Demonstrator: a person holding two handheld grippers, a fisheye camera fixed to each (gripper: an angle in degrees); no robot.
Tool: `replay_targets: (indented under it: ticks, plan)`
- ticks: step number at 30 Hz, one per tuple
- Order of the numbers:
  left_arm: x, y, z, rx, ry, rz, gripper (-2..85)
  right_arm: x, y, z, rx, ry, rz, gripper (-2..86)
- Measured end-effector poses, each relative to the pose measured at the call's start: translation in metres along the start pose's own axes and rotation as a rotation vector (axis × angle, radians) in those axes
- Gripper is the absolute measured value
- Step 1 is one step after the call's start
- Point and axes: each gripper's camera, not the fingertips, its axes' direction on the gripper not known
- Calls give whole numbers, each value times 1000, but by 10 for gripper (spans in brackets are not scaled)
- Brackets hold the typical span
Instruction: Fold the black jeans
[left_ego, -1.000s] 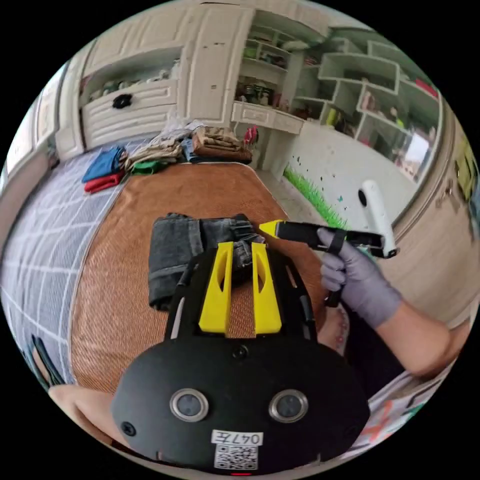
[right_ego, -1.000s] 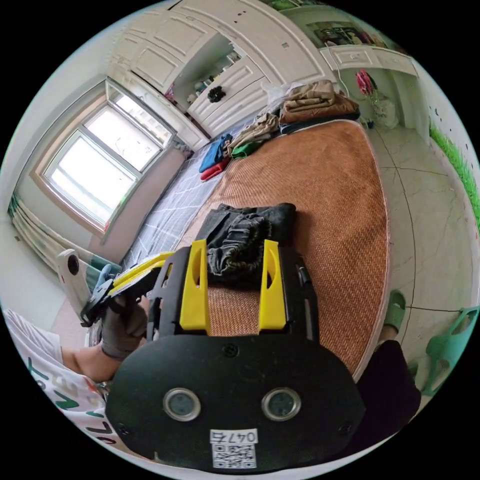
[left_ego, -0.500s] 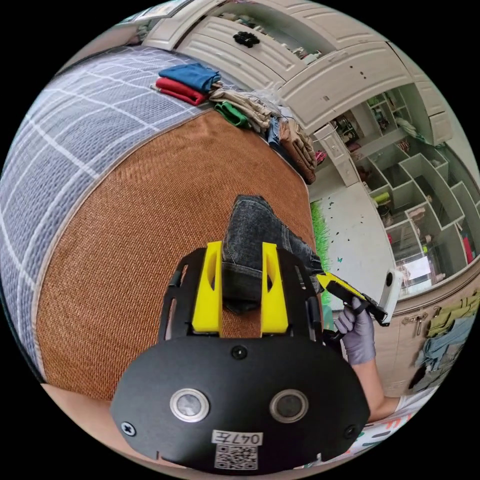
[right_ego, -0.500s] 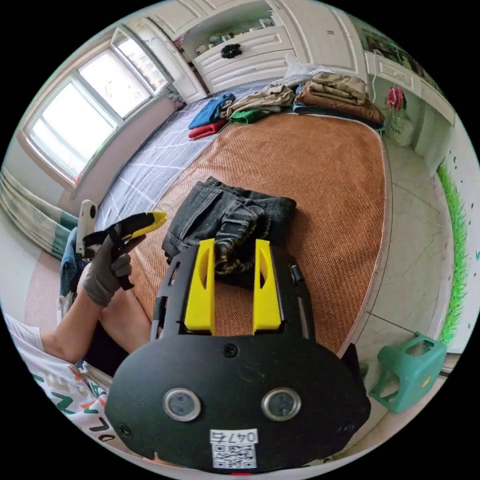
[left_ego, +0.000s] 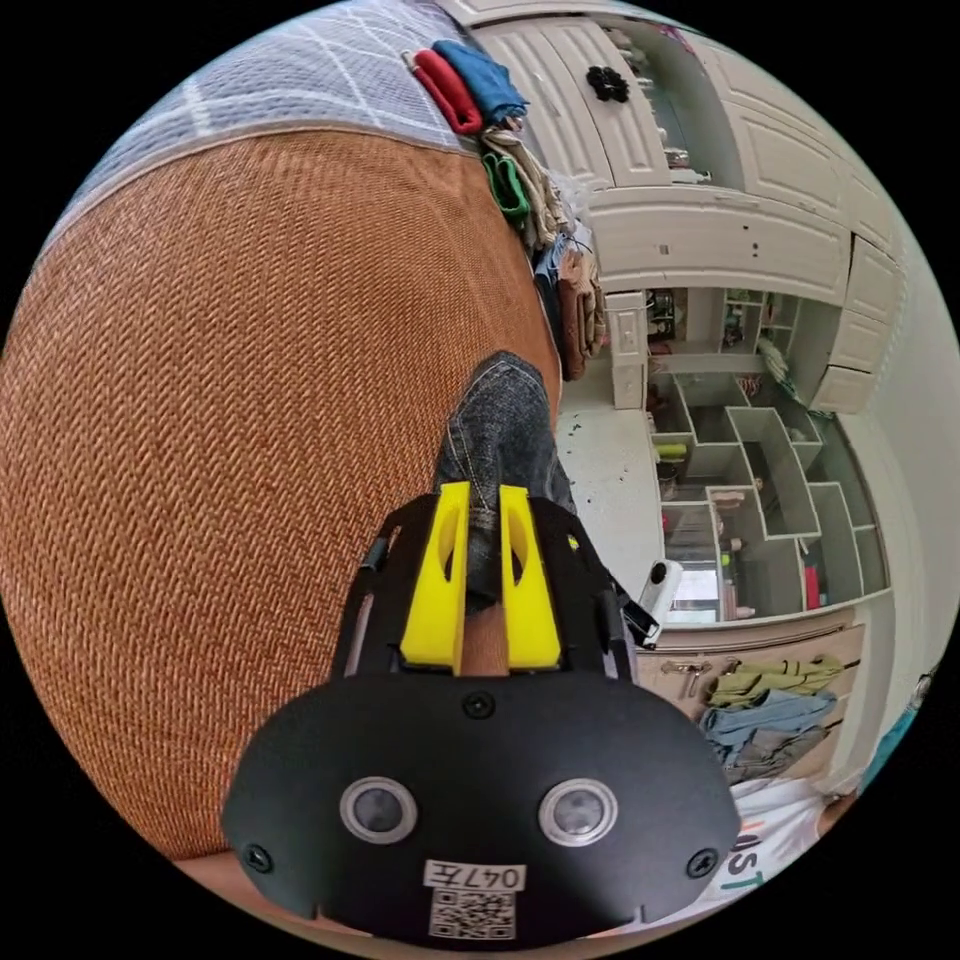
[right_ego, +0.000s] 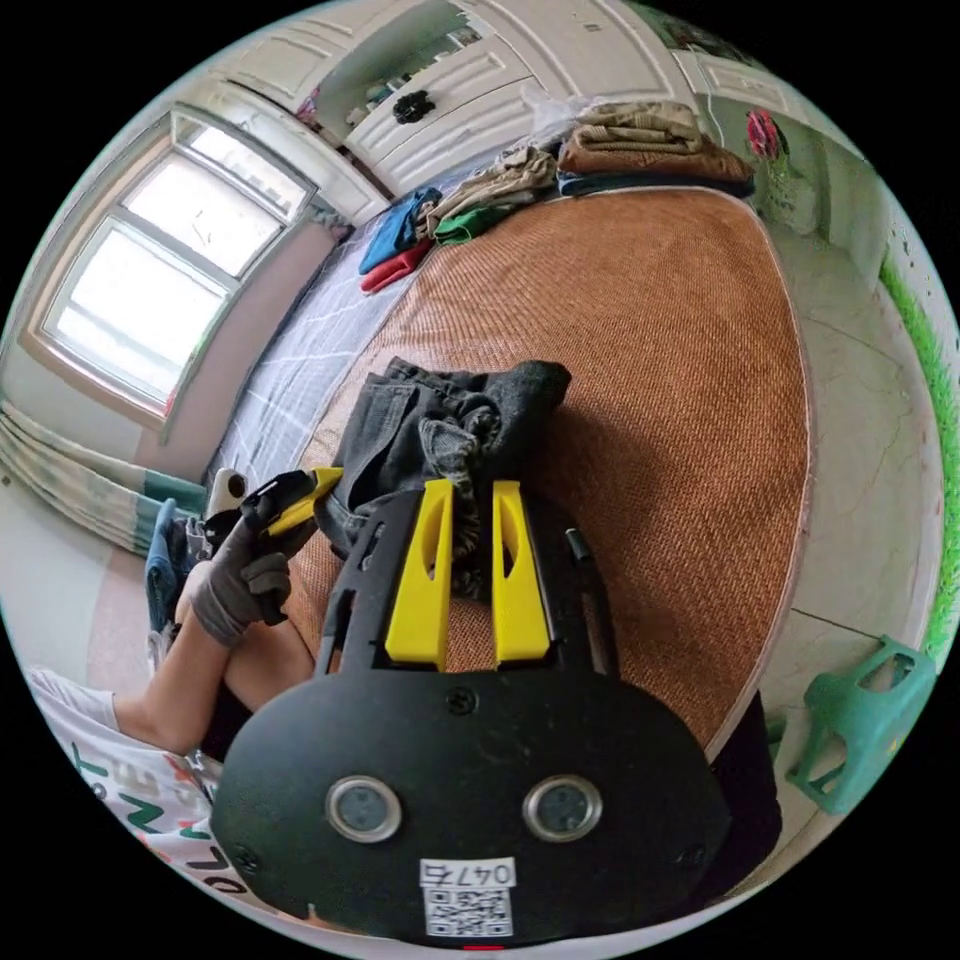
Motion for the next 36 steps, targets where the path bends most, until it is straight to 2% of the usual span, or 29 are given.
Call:
replay_targets:
  ticks: [4,7,12,16,20,25,32,36]
  plan:
    - [65,21,-58,11,-65,182,32,-55,-10,-47,-8,136,-130,17]
    - [118,58,-120,59,-30,304,28,-108,-4,-100,46,186,-220,16]
    - [197,147,-280,171,16,463,25,-204,4,-197,118,73,-383,16]
    - [261,257,-451,297,-138,565,26,-319,17,-243,121,-67,-607,17]
    - [304,386,-610,470,-298,542,26,-432,38,-260,92,-298,-763,17]
    - [326,545,-759,702,-438,434,26,-572,64,-267,-18,-521,-928,17]
    - [331,751,-907,1029,-705,361,26,-818,127,-259,-154,-587,-1253,17]
    - [294,825,-961,1182,-743,304,28,-919,171,-241,-181,-580,-1352,16]
